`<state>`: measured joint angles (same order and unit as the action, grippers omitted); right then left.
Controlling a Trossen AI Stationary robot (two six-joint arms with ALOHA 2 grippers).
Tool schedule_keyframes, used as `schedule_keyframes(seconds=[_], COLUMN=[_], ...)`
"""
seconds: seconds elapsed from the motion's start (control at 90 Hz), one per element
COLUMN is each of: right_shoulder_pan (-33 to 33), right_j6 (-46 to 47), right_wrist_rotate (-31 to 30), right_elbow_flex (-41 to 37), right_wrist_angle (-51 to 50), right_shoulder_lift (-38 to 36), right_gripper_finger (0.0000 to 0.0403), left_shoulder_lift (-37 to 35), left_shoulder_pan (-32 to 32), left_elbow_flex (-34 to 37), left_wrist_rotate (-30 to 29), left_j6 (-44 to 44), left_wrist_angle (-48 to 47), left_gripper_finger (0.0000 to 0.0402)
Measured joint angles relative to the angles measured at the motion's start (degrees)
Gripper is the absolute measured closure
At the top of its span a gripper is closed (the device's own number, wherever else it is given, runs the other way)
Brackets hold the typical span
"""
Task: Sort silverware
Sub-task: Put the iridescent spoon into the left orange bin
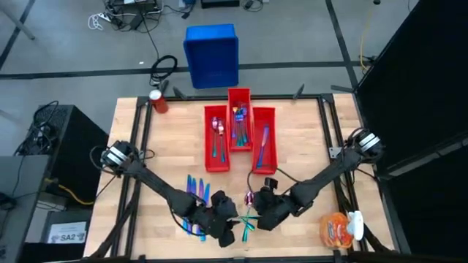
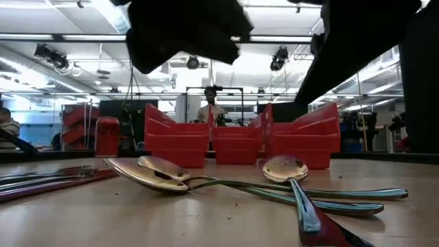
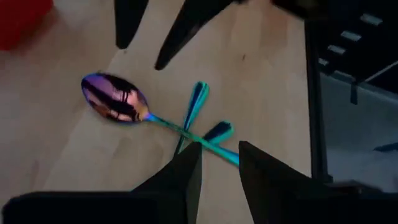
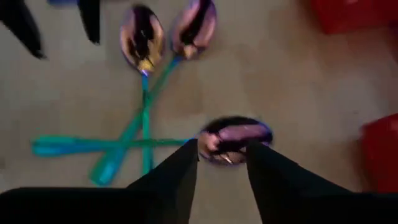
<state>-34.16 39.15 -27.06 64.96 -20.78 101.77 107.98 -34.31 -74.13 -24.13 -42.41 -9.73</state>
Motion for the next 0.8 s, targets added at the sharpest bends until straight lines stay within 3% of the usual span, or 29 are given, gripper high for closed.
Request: schedule_keyframes(seconds=[0.144,0.389,0.633,0.8], right_shoulder_pan=[0.9,3.1,5.8,7.1], right_j6=[5.4,16.5,14.2,13.7], right_wrist_rotate=[1.4,-3.1,2.6,4.7], right_elbow_flex=[-8.7,-15.5,-16.7,-16.7], right_wrist_angle=[10.1,14.6,23.7,24.4], right_shoulder_lift=[-0.7,-0.8,-0.8,-0.8], right_gripper_finger=[0.0277,0.0283,0.0267,0.0253], left_shoulder_lift=[0.0,0.0,0.0,0.0], left_shoulder_pan=[-0.8,-0.6,-0.2,-0.3], left_elbow_flex=[0.0,0.0,0.0,0.0], left_wrist_rotate=[-0.2,-0.4,-0.5,-0.5], left_j6=[0.0,-0.2,-0.2,-0.2], left_wrist_angle=[-0.4,-0.4,-0.5,-0.5], left_gripper_finger=[0.0312,0.0312,0.0312,0.0312])
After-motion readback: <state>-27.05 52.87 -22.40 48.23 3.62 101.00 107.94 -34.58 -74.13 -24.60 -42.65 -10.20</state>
